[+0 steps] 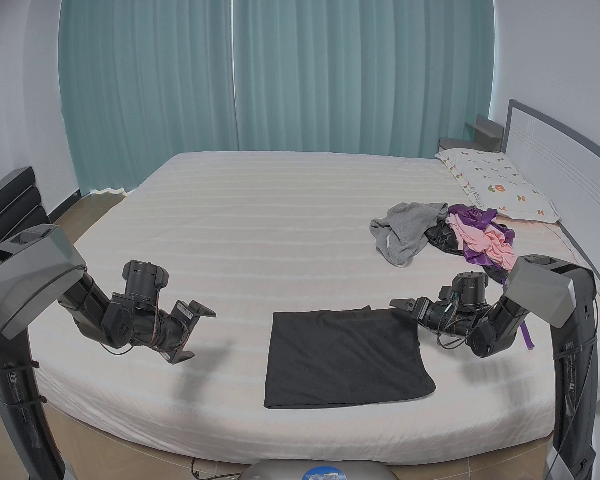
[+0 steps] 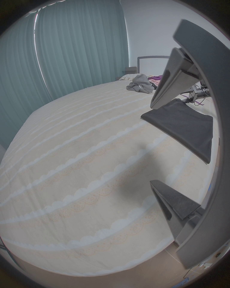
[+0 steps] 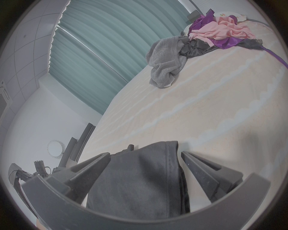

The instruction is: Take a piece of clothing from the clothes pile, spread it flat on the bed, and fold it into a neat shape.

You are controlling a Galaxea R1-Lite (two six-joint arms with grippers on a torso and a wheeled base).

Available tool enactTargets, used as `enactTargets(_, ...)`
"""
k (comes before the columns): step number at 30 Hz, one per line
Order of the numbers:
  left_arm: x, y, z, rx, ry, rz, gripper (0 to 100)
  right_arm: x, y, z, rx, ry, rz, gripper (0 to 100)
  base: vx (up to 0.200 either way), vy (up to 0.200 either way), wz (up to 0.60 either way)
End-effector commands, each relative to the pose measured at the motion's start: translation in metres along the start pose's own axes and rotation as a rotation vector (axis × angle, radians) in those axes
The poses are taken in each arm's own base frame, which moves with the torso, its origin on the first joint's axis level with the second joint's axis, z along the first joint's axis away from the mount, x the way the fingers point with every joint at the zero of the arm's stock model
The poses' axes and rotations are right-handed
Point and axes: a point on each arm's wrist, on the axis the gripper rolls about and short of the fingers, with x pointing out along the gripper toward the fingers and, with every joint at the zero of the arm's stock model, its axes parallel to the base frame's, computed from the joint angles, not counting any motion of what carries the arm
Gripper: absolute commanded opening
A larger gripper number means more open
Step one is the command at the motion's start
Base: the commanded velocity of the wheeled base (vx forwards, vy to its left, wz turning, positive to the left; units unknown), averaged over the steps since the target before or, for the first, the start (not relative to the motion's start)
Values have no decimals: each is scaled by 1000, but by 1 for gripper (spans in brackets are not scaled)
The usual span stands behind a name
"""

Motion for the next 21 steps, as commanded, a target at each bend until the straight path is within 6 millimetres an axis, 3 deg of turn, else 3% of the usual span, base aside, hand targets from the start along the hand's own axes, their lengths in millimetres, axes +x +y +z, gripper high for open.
enactTargets(1, 0, 0, -1, 1, 2, 2, 100, 8, -4, -1, -2, -2, 0, 0, 0, 0, 0)
enactTargets(21, 3, 1, -4, 7, -7, 15, 100, 7, -22, 6, 16, -47, -37, 0, 0, 0, 0)
